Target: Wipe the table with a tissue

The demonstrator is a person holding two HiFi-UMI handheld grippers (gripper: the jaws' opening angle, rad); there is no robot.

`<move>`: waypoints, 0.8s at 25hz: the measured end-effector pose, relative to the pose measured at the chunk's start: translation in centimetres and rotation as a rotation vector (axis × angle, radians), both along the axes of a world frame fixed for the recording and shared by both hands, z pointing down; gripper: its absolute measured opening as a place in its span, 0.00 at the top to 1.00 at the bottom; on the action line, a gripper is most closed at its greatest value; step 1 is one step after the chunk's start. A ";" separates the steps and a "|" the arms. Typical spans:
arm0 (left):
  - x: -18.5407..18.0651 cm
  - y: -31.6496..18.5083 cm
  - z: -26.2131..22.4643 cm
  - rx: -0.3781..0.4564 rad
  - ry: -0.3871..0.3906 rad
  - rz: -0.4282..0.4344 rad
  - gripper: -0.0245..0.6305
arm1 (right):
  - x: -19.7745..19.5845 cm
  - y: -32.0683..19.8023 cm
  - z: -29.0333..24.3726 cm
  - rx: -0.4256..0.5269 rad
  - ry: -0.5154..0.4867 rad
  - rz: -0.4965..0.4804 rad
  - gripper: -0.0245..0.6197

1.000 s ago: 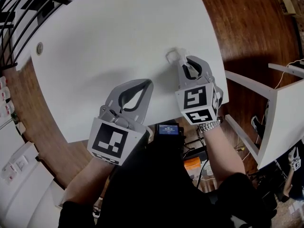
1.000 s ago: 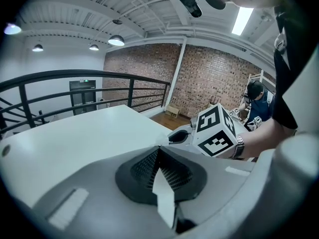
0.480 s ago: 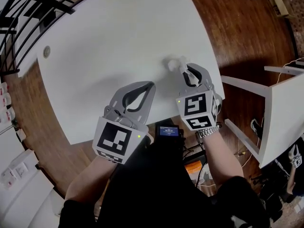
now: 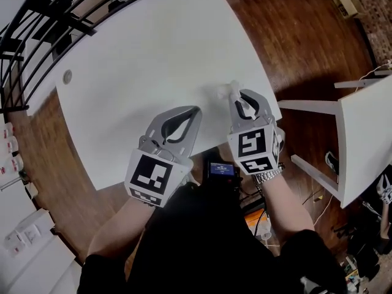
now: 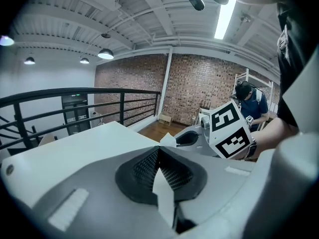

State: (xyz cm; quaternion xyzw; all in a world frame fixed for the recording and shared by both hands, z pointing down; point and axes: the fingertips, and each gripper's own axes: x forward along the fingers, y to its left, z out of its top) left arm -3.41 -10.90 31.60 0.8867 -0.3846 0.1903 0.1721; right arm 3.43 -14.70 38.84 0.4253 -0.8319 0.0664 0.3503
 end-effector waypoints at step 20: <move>1.1 1.6 -3.2 0.085 0.015 0.052 0.94 | 0.4 5.0 -8.5 0.108 -0.176 0.078 0.93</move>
